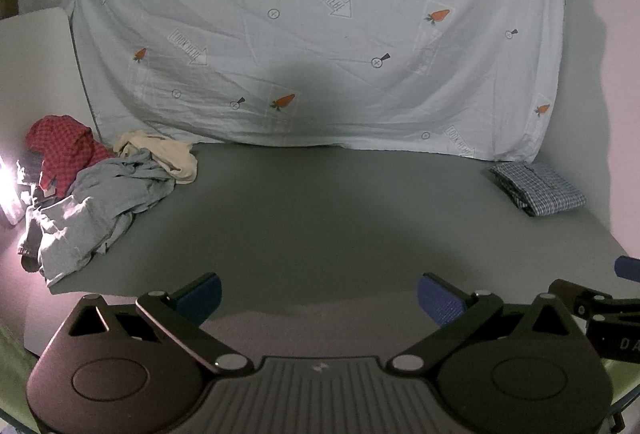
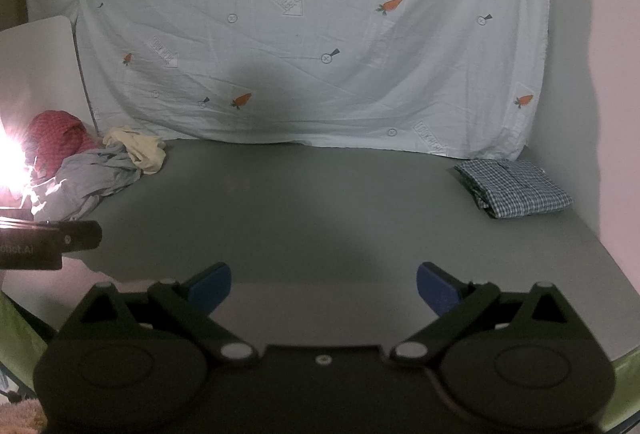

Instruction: Fold clothes

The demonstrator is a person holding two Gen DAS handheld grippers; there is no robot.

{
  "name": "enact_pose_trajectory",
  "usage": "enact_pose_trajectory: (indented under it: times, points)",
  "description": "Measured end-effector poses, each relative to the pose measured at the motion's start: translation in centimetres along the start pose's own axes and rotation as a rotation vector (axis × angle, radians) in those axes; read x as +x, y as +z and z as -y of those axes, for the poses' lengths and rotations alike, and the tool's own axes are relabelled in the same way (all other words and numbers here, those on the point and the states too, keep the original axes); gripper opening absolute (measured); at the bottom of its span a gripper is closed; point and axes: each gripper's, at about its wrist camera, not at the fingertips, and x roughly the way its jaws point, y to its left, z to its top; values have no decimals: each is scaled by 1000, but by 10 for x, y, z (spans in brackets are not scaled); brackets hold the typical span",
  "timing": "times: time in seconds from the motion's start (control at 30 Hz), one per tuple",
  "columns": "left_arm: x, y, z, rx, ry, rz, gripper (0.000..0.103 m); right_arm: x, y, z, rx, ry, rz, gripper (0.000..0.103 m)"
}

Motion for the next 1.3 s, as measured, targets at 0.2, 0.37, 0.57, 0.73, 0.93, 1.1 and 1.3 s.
enact_pose_trajectory:
  times: [0.2,0.37,0.57,0.73,0.93,1.1,1.3]
  points:
    - [-2,-4,-3,6,6,2,103,-2,1,1,0,-1,0,101]
    - [-3,-7,-2,4,10,2,103,-1,3,-1,-1,-3,0,101]
    - [-6,-1,7,4,12,2,103,-4,-1,1,0,-3,7,101]
    - [-9,2,11,-2,15,3,103,-5,-3,1,0,-3,10,101]
    - [-11,5,12,-2,12,3,103,-7,-4,0,3,-6,13,101]
    - [-8,12,14,-1,13,3,103,-7,-6,-1,6,-7,13,101]
    - [-8,10,10,-6,15,5,103,-7,-6,3,5,-4,13,101]
